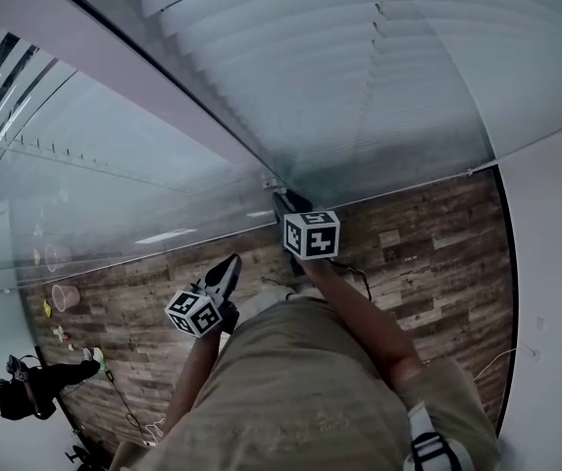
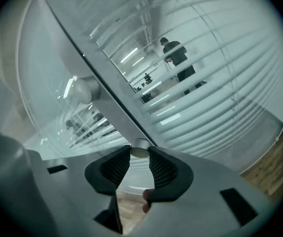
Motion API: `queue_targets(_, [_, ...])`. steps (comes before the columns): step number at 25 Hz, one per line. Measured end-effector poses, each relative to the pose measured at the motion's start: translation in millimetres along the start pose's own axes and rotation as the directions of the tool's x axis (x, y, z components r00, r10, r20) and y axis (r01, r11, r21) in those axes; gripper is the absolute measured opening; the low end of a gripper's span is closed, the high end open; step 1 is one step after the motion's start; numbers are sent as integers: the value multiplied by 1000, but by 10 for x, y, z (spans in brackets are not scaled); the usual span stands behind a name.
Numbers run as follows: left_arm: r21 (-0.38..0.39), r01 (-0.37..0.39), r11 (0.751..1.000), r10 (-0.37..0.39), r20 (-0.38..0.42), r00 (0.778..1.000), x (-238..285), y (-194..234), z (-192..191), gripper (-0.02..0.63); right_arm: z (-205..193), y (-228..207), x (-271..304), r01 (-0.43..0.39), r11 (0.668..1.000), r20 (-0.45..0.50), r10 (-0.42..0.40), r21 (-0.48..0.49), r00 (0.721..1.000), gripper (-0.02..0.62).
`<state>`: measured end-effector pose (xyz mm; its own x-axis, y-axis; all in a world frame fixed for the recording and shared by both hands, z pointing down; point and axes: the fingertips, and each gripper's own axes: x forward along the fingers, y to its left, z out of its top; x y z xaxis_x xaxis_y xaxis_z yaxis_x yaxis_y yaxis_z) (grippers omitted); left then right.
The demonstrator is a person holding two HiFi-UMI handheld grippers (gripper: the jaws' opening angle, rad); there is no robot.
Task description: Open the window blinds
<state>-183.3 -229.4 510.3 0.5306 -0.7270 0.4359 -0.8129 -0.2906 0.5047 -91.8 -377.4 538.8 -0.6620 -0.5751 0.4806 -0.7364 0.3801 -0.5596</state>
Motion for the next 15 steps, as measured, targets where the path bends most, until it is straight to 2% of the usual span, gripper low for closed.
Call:
queue_targets(2, [0,1,1000,-1,2,1000,3,-30,-4,14,-1,4,-10,29,997,-6,-30,-70,1000,129])
queue_targets(7, [0,-5,1000,5,6,1000,-25,-51,-19,14,-6,20,-20,49,990,-4,-50,-131,999,129])
queue_targets(12, [-6,-26,1000,26,12,1000,-74,-65,-86,14,-25,23,-48,95,952,12,-96,-292,995,129])
queue_targets(15, [-15,-41,999,42,15,999,-101,-25,-98,14,-38,24,-39,53,958,6,-54,-282,999,130])
